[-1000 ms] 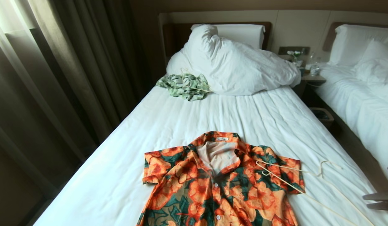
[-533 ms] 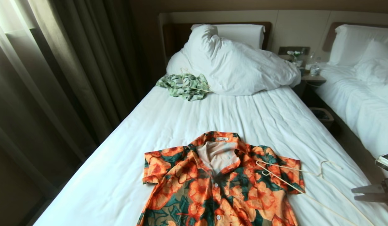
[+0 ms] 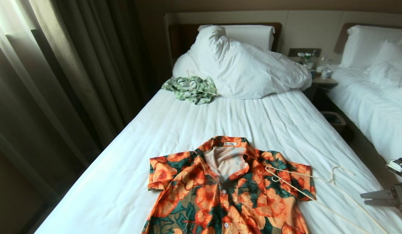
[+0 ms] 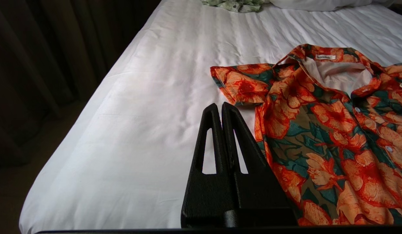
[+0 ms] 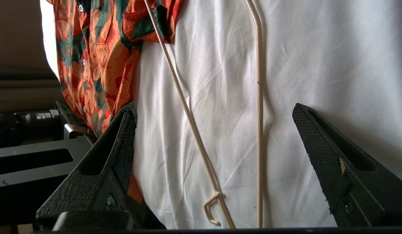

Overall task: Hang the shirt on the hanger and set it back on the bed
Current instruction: Lift the shirt and hanger

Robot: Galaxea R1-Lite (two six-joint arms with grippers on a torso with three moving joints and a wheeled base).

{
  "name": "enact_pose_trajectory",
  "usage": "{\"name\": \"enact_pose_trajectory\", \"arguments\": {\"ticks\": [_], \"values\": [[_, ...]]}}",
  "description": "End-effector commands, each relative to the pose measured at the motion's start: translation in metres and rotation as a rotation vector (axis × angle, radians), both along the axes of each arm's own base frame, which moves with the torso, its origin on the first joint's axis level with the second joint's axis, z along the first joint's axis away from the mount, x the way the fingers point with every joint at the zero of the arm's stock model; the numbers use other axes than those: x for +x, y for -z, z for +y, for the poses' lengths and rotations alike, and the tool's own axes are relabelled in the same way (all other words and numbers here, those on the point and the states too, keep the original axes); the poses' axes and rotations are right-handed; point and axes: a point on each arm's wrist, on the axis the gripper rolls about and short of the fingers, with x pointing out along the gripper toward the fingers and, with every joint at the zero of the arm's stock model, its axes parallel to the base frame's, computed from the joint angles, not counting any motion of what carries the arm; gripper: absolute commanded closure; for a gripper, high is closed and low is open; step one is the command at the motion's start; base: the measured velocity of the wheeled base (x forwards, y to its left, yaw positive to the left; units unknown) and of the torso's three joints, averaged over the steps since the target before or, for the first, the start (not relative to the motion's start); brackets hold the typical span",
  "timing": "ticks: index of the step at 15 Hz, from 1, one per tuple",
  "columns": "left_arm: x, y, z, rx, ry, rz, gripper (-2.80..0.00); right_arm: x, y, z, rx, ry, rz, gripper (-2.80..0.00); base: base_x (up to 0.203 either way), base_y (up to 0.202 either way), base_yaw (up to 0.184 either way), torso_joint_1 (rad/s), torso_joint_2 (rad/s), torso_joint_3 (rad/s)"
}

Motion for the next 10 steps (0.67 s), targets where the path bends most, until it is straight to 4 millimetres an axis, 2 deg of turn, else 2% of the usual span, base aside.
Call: {"name": "enact_pose_trajectory", "arguments": {"ticks": [1, 7, 10], "values": [[0.000, 0.000, 0.000, 0.000, 0.000, -0.001, 0.00, 0.003, 0.002, 0.001, -0.006, -0.003, -0.014, -2.80, 0.000, 0.000, 0.000, 0.000, 0.00, 0.000], [0.000, 0.000, 0.000, 0.000, 0.000, -0.001, 0.00, 0.013, 0.022, 0.019, -0.109, -0.009, -0.132, -2.80, 0.000, 0.000, 0.000, 0.000, 0.00, 0.000], [0.000, 0.000, 0.000, 0.000, 0.000, -0.001, 0.00, 0.017, 0.006, 0.037, -0.093, -0.006, -0.144, -2.80, 0.000, 0.000, 0.000, 0.000, 0.00, 0.000]]}}
